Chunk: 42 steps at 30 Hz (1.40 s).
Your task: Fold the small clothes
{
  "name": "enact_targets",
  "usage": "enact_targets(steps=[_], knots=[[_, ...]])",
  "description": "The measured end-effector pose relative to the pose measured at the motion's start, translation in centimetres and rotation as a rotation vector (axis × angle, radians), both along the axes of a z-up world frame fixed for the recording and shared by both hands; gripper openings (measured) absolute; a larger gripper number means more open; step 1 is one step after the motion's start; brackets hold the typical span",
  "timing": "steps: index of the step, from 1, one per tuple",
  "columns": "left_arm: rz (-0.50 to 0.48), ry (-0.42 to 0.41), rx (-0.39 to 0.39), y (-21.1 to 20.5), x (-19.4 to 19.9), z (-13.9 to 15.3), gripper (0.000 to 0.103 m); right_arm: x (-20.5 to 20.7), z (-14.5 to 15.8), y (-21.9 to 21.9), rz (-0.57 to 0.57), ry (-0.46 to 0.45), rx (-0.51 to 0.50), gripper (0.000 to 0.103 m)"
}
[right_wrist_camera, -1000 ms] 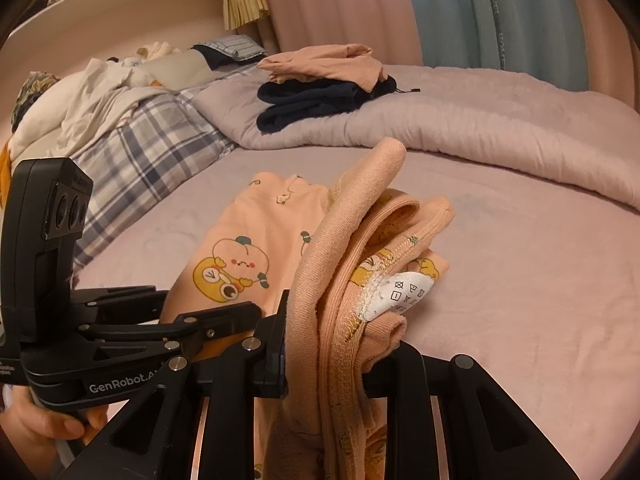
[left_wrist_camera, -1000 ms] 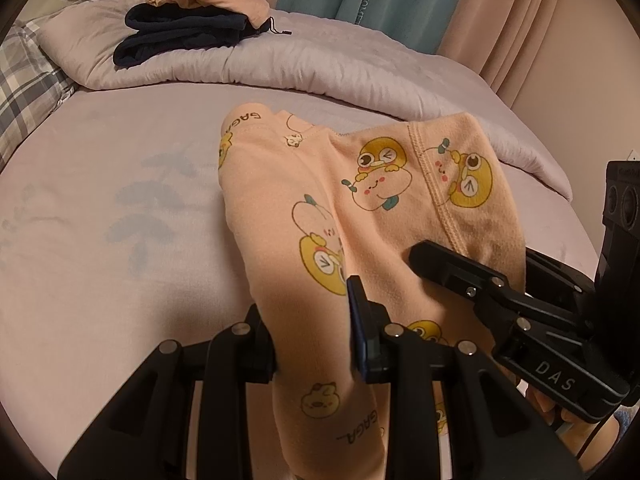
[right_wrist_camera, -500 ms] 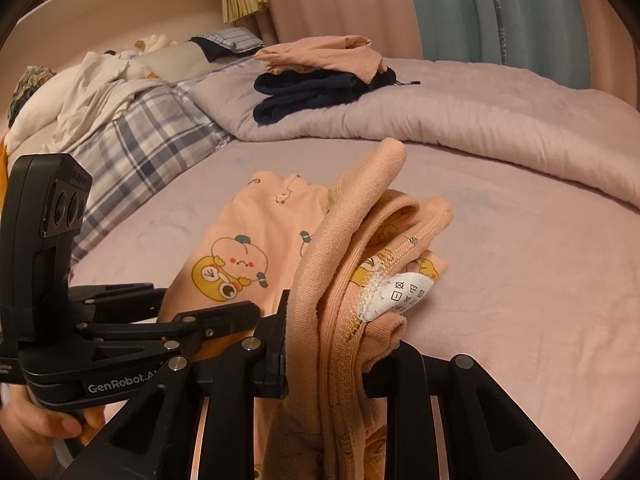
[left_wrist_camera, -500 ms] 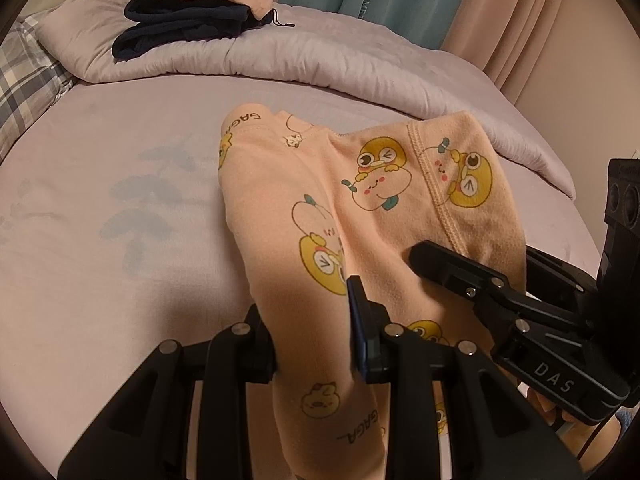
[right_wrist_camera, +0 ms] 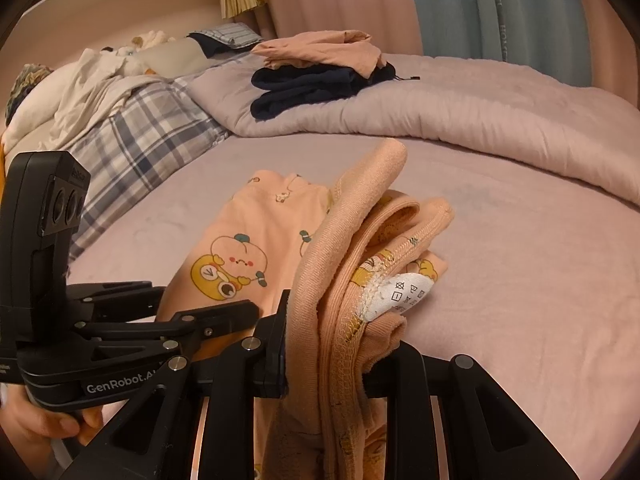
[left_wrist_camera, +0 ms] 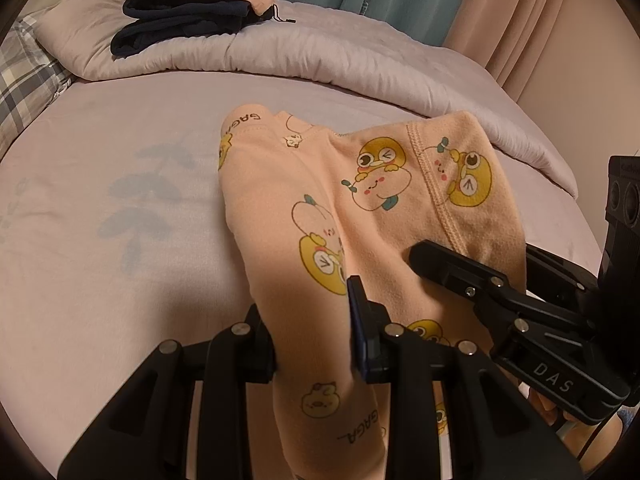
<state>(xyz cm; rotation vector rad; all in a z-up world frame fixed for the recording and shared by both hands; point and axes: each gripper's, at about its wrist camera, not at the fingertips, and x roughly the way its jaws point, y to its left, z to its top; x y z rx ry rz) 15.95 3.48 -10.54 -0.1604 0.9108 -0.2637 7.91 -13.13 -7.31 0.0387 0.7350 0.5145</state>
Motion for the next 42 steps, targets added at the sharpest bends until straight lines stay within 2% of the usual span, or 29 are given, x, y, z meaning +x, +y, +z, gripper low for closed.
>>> enact_targets(steps=[42], knots=[[0.008,0.062,0.025,0.0,1.5,-2.2,0.032,1.9,-2.2,-0.5,-0.028,0.105,0.013,0.026]])
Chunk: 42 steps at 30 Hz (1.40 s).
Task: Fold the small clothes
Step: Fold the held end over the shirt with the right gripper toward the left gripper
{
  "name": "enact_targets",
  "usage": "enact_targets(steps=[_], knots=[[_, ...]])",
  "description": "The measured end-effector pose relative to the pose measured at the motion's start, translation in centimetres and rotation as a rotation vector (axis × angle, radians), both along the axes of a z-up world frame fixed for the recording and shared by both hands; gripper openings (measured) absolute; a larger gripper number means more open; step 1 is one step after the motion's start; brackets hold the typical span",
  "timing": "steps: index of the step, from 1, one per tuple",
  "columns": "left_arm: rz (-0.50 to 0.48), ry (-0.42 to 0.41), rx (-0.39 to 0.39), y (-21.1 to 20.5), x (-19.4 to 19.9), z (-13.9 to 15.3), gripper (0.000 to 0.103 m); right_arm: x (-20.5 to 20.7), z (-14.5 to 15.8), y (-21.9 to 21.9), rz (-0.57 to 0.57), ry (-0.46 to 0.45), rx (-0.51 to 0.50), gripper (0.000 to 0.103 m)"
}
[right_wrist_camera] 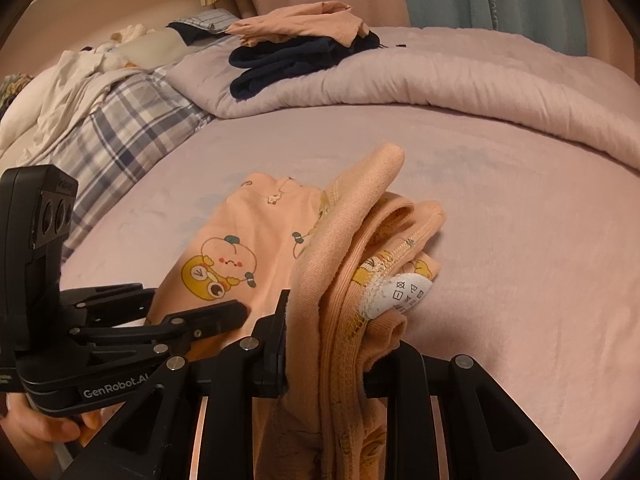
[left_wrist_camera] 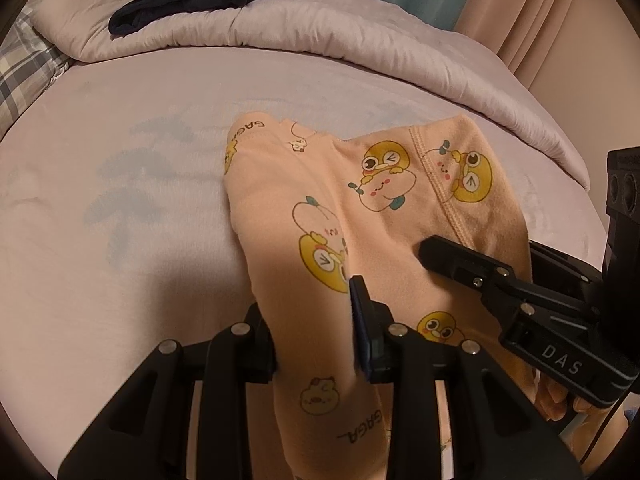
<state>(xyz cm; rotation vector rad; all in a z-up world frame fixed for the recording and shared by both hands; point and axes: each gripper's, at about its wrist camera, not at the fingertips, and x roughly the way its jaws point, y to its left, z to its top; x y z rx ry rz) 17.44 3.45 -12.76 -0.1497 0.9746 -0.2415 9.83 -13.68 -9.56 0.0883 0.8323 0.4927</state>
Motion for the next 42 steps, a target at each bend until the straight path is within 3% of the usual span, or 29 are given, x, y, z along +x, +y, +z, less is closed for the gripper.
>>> enact_targets(steps=[28,38,42], knots=[[0.008,0.014,0.012,0.1,0.3,-0.4,0.037,0.9,-1.1,-1.4,-0.033,0.085,0.062,0.026],[0.018,0.015,0.027,0.0,0.2,-0.4,0.042,0.9,-1.3,-1.5,-0.04,0.105,0.076,0.026],[0.027,0.016,0.04,0.1,0.3,-0.4,0.048,1.0,-1.4,-1.6,-0.047,0.118,0.083,0.027]])
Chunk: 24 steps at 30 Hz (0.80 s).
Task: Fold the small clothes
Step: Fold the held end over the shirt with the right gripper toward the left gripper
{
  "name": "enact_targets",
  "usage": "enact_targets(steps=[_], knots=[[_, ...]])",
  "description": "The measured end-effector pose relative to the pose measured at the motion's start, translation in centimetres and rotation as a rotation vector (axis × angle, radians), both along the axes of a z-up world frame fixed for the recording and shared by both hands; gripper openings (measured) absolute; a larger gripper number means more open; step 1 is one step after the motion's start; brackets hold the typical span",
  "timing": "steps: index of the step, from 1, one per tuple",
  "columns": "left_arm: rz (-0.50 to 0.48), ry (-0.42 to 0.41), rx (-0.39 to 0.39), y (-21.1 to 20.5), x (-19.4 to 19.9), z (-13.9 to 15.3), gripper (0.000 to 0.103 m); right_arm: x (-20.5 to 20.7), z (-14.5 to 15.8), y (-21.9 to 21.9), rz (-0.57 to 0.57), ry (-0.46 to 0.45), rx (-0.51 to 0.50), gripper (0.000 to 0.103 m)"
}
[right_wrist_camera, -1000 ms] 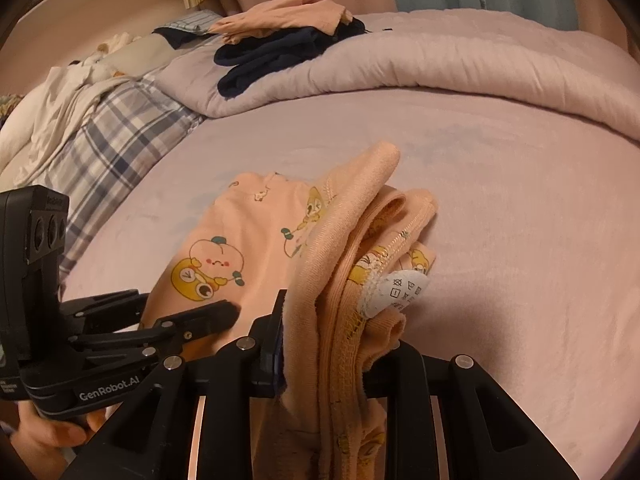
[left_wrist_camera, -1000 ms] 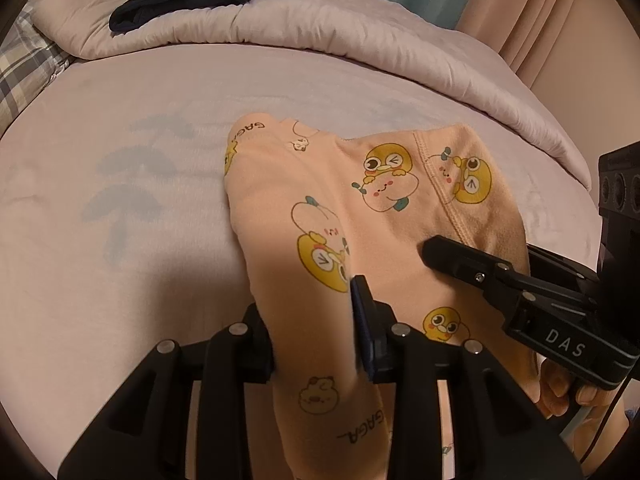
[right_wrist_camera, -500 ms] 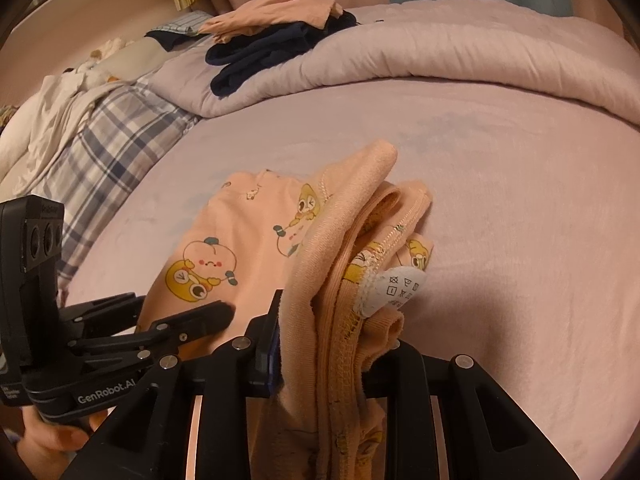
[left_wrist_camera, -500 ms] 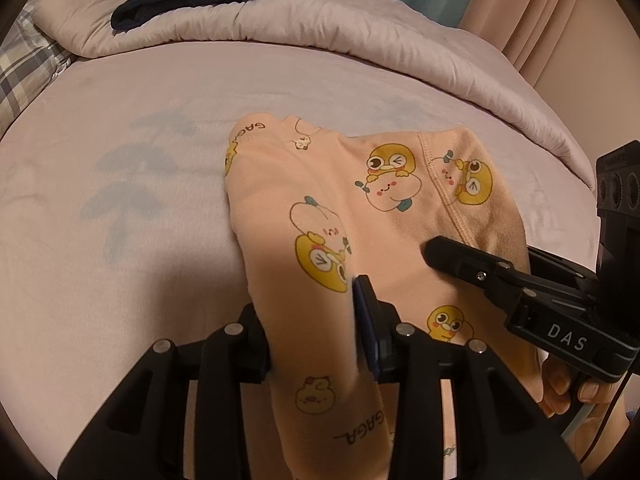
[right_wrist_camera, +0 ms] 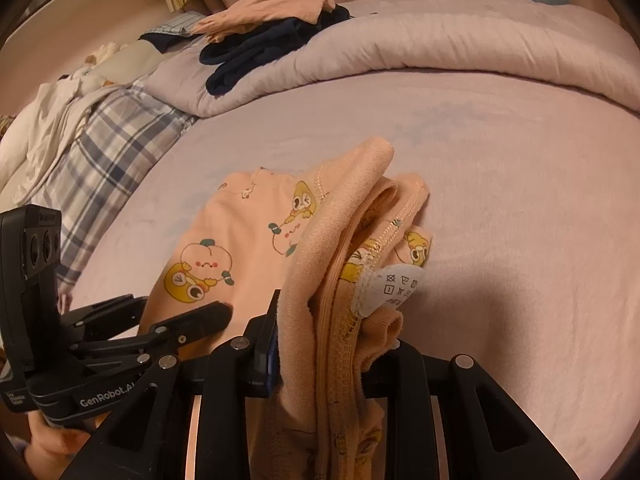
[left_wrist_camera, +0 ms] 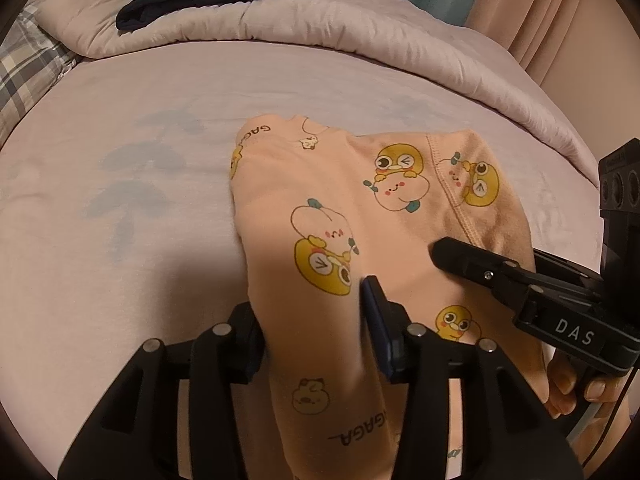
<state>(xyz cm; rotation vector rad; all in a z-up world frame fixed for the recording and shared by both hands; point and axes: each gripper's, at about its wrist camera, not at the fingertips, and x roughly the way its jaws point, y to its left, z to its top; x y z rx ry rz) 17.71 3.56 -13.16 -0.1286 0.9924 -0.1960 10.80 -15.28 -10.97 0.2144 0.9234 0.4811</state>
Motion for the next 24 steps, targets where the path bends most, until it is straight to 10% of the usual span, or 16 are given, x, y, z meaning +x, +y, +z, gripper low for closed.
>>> enact_targets(steps=[24], knots=[[0.042,0.015,0.045,0.52,-0.09,-0.13,0.069,0.11,-0.19,-0.9,-0.03,0.023,0.011,0.035]])
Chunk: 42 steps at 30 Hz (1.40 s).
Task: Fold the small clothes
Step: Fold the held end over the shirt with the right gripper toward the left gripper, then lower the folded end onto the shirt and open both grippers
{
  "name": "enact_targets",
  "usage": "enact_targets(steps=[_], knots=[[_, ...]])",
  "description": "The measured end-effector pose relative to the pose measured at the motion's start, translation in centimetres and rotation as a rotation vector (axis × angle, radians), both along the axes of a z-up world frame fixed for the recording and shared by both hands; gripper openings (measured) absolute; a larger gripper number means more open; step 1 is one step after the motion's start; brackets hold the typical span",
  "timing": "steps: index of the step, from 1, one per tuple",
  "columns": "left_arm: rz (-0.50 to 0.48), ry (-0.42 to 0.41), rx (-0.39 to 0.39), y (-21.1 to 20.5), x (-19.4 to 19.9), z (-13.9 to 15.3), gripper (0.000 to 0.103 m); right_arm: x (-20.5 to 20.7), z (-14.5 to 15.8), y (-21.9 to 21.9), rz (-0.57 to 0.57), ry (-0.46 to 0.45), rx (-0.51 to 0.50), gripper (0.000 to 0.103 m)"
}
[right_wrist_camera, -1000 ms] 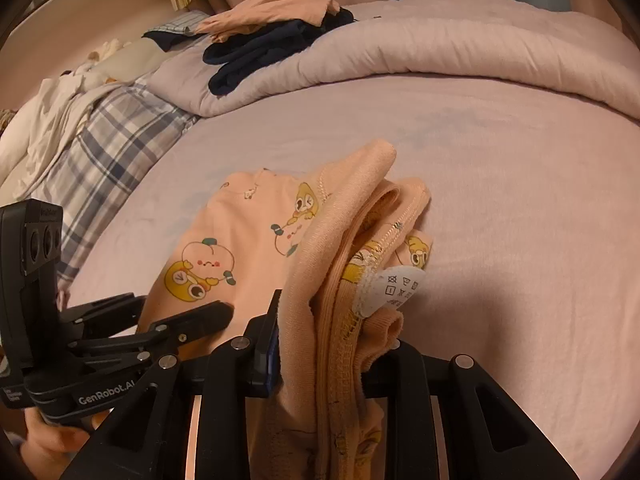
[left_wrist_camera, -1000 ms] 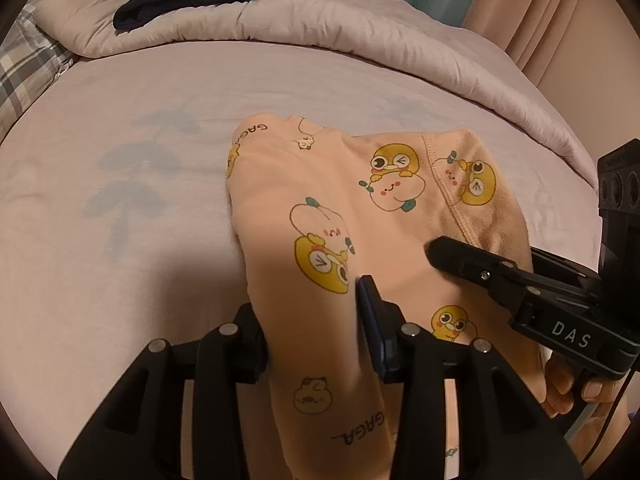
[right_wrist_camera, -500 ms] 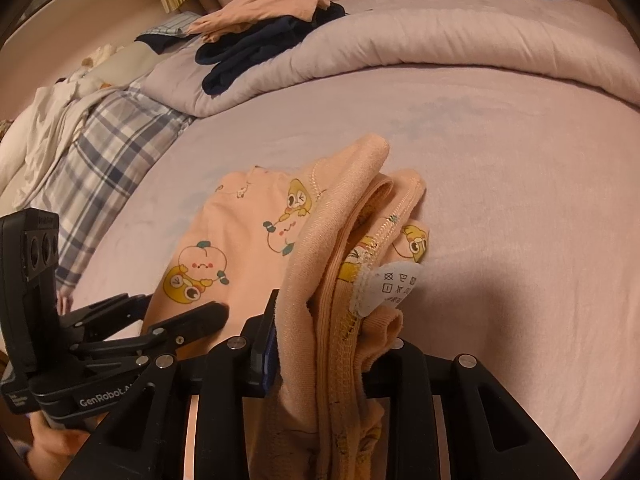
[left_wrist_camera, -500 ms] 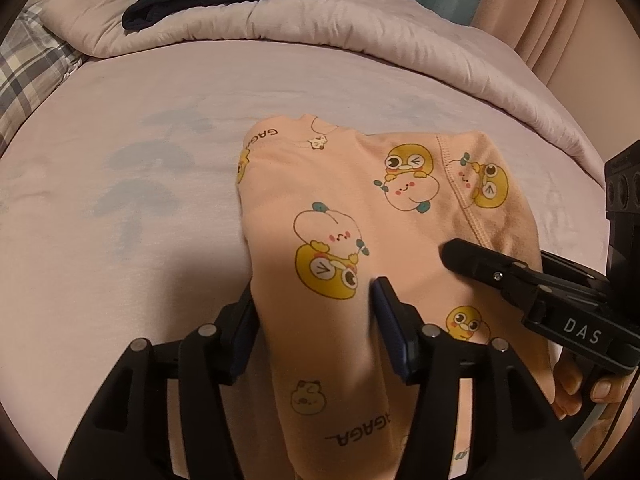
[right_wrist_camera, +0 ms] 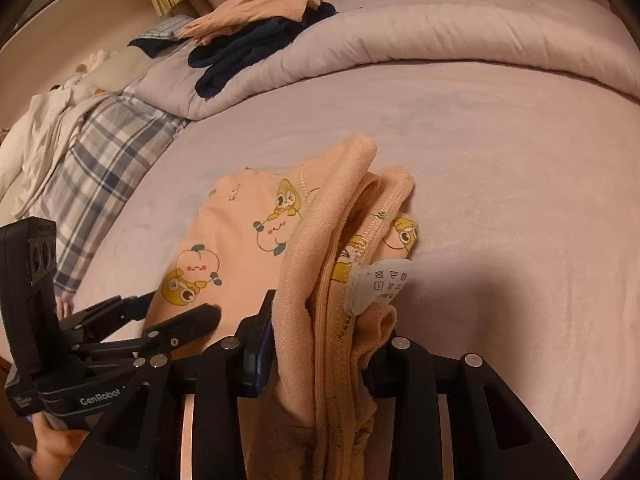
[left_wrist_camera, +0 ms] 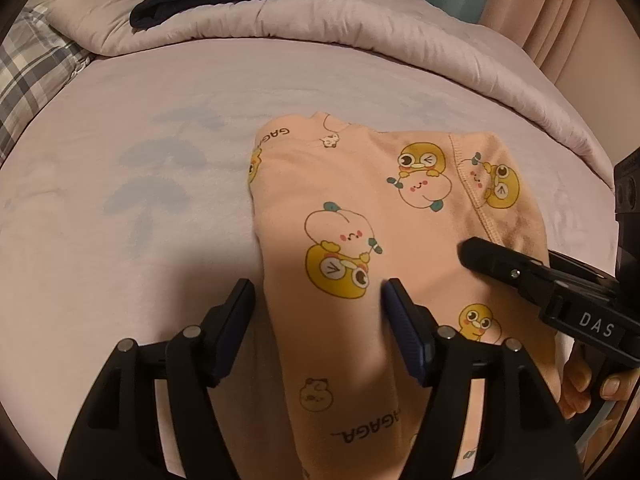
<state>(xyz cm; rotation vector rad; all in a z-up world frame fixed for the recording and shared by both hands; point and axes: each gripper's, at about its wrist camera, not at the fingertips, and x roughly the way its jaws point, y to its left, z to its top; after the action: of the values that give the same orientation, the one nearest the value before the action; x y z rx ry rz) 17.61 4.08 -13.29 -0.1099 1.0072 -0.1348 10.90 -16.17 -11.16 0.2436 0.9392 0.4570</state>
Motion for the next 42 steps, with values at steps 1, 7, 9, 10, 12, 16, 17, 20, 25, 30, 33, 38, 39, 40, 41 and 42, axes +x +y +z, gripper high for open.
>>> enact_targets(steps=[1,7,9,10,12,16,17,20,25,30,33,38,39,40,41,42], knots=[[0.002,0.001,0.0,0.0,0.0,0.0,0.07,0.0,0.0,-0.1,-0.001,0.001,0.001,0.035],[0.006,0.004,0.009,0.1,-0.1,0.0,0.071,0.0,0.0,-0.2,-0.006,0.005,0.004,0.036],[0.007,0.005,0.01,0.0,-0.1,0.0,0.071,-0.1,0.0,-0.3,-0.009,0.006,0.006,0.036],[0.008,0.006,0.011,0.0,-0.1,0.0,0.072,-0.1,0.1,-0.4,-0.01,0.007,0.006,0.036],[0.011,0.008,0.012,0.1,-0.2,0.0,0.073,-0.1,0.0,-0.5,-0.013,0.01,0.009,0.036],[0.017,0.011,0.016,0.2,-0.3,0.0,0.076,-0.2,0.0,-0.8,-0.023,0.011,0.011,0.038],[0.018,0.012,0.016,0.2,-0.3,0.0,0.076,-0.2,0.0,-0.8,-0.024,0.012,0.012,0.038],[0.019,0.012,0.018,0.2,-0.5,0.0,0.076,-0.4,0.1,-1.0,-0.03,0.014,0.016,0.039],[0.02,0.013,0.02,0.4,-0.6,0.1,0.076,-0.6,0.0,-1.3,-0.04,0.018,0.027,0.039],[0.024,0.012,0.021,0.5,-1.0,0.0,0.078,-0.8,0.2,-1.7,-0.05,0.019,0.029,0.04],[0.028,0.013,0.019,0.7,-1.3,0.0,0.078,-0.9,0.3,-2.0,-0.061,0.02,0.031,0.04],[0.031,0.012,0.02,0.9,-1.9,-0.1,0.079,-1.3,0.2,-2.6,-0.079,0.024,0.045,0.04],[0.034,0.012,0.019,1.0,-2.0,-0.2,0.08,-1.4,0.1,-2.7,-0.084,0.026,0.05,0.04],[0.035,0.013,0.017,1.0,-2.1,-0.2,0.081,-1.5,0.0,-2.8,-0.086,0.029,0.054,0.04],[0.037,0.014,0.014,1.1,-2.1,-0.2,0.081,-1.5,-0.1,-3.0,-0.089,0.032,0.06,0.04],[0.039,0.014,0.013,1.2,-2.2,-0.2,0.082,-1.4,0.0,-2.9,-0.089,0.035,0.062,0.04]])
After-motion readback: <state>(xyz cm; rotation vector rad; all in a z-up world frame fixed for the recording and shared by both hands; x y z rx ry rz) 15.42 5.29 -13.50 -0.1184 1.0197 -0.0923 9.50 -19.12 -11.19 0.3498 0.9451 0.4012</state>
